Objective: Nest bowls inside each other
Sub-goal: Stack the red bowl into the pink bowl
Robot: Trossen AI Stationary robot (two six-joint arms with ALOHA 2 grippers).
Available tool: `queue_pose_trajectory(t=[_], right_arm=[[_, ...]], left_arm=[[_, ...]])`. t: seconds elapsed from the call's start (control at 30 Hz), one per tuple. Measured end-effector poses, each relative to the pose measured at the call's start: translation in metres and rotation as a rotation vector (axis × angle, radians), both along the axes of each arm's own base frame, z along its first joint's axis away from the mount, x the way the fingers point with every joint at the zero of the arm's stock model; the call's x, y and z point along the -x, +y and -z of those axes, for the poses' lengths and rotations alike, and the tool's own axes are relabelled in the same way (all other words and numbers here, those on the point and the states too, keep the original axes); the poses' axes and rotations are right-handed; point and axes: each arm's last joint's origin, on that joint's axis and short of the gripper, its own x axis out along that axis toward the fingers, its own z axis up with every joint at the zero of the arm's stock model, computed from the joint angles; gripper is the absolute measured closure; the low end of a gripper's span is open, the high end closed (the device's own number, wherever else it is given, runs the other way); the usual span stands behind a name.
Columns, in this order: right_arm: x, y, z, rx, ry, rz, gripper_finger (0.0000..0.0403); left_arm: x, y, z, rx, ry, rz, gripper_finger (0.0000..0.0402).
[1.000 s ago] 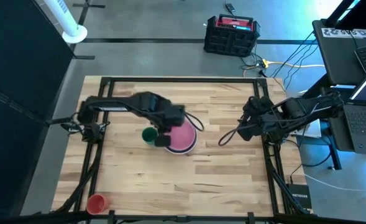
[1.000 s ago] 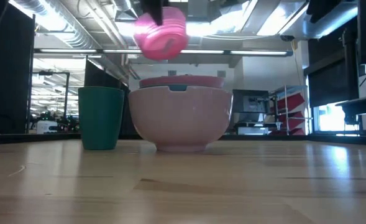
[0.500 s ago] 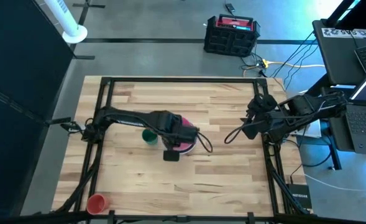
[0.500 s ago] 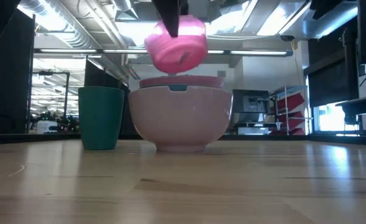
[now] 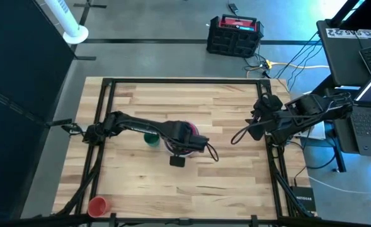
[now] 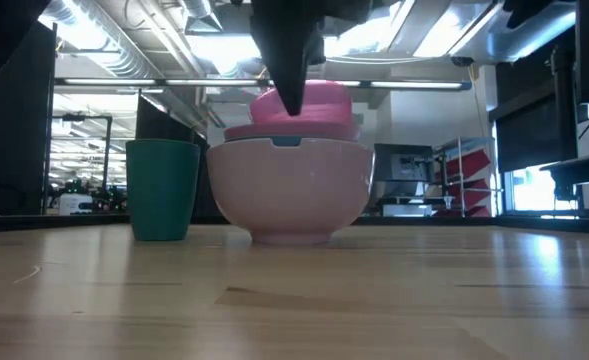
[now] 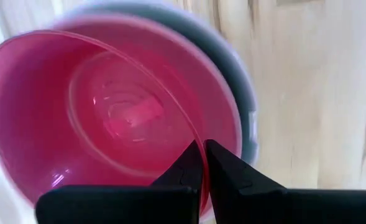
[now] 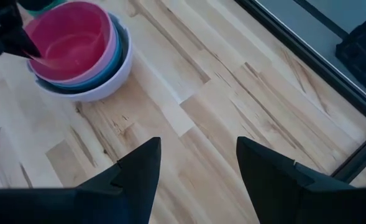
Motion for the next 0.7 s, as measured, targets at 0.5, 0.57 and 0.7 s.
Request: queue_pose_trajectory(t=[0.5, 0.57, 0.7], right_arm=[[0.0, 0.0, 0.0, 0.001, 0.01, -0.032, 0.0203], [0.0, 0.0, 0.0, 0.003, 0.011, -0.036, 0.0203], [0.0, 0.0, 0.0, 0.004, 0.012, -0.038, 0.0203]], left_arm=[[-0.005, 0.015, 0.013, 0.013, 0.004, -0.009, 0.0401], [-0.005, 0.016, 0.013, 0.03, 0.005, -0.012, 0.0401], [-0.005, 0.016, 0.013, 0.037, 0.005, -0.007, 0.0388]])
